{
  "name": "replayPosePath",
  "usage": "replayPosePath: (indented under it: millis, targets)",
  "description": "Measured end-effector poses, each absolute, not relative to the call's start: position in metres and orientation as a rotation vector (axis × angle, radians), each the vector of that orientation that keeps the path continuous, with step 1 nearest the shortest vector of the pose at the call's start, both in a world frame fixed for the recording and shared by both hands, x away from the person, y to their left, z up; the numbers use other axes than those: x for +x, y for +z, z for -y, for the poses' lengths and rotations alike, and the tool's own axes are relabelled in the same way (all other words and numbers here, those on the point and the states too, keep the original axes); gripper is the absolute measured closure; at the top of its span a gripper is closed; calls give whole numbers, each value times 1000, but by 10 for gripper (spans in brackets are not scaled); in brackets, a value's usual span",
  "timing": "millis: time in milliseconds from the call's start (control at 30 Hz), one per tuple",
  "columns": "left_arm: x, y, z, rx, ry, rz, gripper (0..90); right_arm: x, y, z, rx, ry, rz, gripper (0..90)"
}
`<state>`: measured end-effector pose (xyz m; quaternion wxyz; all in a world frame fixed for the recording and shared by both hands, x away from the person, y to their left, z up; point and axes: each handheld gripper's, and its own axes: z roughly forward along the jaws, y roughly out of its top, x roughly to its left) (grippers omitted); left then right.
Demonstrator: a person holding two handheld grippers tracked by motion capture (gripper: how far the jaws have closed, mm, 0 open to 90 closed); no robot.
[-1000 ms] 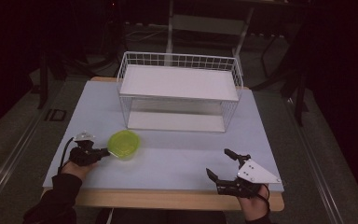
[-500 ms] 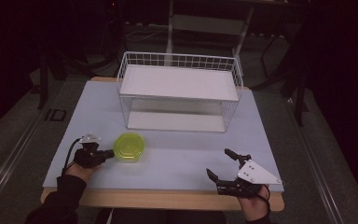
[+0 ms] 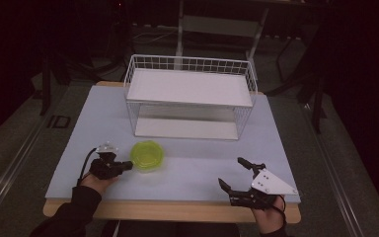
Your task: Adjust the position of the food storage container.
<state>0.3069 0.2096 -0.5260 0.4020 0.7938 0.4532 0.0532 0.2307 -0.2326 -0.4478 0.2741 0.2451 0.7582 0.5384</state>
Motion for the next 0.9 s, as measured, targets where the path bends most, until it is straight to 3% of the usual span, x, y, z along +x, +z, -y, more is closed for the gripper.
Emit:
replayPosePath:
  millis: [267,633,900]
  targets:
    - [302,-528,-187,2070,95,-1075,900,230,-447,233,657,1450,-2039,144]
    - [321,-523,-208,1982,207,-1177,900,231,-448,233,657,1448,-2043,143]
    - [339,-528,-194,2011,192,-1155,900,232,-450,233,666,1442,-2047,144]
